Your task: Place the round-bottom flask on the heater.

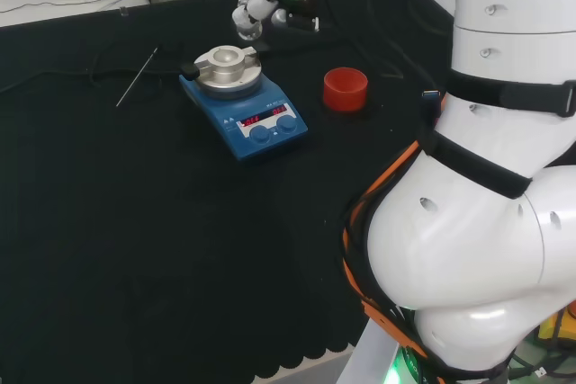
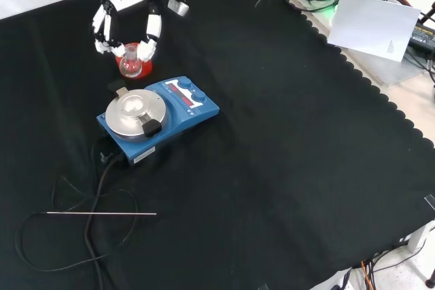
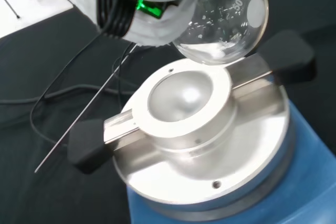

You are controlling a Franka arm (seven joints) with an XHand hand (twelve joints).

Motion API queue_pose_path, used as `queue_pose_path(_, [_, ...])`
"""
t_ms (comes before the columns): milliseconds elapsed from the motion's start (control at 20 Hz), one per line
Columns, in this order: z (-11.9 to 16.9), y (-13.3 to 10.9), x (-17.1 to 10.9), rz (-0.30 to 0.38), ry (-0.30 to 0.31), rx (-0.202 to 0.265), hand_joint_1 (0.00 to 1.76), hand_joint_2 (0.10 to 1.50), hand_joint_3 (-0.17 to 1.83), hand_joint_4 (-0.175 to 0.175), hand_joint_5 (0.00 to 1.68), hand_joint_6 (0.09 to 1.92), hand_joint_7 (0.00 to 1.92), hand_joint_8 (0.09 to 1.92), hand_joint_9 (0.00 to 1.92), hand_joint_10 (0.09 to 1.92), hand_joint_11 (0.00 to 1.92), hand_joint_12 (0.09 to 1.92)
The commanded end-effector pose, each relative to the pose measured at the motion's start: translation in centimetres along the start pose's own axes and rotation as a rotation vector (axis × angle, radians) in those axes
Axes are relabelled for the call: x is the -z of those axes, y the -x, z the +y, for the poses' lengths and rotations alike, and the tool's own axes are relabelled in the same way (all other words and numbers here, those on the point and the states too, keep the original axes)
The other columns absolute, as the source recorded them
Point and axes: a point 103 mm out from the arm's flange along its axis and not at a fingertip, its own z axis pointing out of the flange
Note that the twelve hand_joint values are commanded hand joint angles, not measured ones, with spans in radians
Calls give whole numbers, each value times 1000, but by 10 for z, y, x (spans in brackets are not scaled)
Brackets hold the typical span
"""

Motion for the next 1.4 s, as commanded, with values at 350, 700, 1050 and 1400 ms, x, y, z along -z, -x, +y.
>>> queue_pose_path(350, [15, -22, -17, 14, -41, 38, 1124, 674, 639, 175, 1241, 718, 661, 638, 840, 496, 554, 1179])
queue_pose_path(700, [26, -18, -29, 5, -61, 36, 1124, 674, 638, 175, 1241, 717, 661, 638, 839, 496, 552, 1181])
queue_pose_path(1050, [30, -20, -40, -2, -78, 35, 1124, 675, 637, 175, 1242, 716, 661, 637, 838, 496, 550, 1183])
queue_pose_path(1400, [31, -18, -49, -10, -96, 27, 1124, 675, 636, 175, 1242, 715, 661, 637, 836, 497, 548, 1185])
